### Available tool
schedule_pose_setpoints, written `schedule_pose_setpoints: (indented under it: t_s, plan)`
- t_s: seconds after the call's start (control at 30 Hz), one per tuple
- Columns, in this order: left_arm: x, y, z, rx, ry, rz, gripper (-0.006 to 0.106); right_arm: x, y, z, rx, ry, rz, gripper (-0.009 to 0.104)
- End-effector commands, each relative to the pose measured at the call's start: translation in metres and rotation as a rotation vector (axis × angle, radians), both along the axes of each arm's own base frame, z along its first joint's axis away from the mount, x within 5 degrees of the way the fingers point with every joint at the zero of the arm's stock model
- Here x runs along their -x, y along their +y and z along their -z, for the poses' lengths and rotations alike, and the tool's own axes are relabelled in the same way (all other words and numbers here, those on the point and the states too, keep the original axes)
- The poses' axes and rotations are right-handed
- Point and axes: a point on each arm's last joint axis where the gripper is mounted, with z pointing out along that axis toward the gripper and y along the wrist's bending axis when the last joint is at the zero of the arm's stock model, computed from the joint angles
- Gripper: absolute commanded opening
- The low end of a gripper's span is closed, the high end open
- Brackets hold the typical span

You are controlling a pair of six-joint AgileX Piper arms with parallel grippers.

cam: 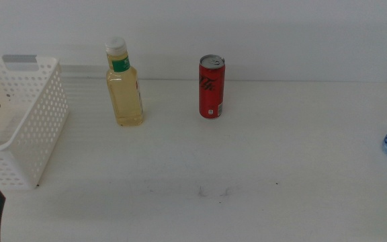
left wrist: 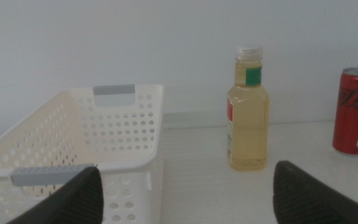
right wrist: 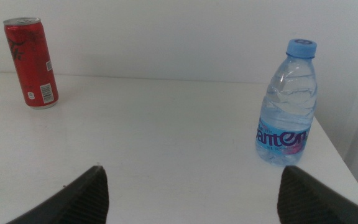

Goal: Use arms to grab the bottles and put them into the dustbin to the left of the table.

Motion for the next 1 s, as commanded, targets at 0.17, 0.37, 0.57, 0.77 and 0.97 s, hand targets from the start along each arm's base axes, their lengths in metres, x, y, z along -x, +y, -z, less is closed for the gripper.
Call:
schedule_pose_setpoints:
  t_s: [0.17,0.37,0.57,0.77,0.97]
  plan:
    - [0.001,0.0,-0.004,-0.052,-0.029,0.001,0.094,0.0,-0.001,0.0,0.012,-0.006,0.009,0.093]
    - [0.001,0.001,-0.004,-0.148,-0.03,-0.006,0.094,0.0,-0.001,0.0,0.012,-0.006,0.009,0.093]
    - [-0.012,-0.001,-0.023,-0.175,0.042,0.015,0.094,0.0,-0.001,0.0,0.012,-0.006,0.009,0.093]
    - [-0.071,-0.02,-0.069,-0.177,0.222,0.152,0.094,0.0,-0.001,0.0,0.012,-0.006,0.009,0.093]
    - [-0.125,-0.064,-0.05,-0.123,0.242,0.305,0.094,0.0,-0.001,0.0,0.012,-0.006,0.009,0.093]
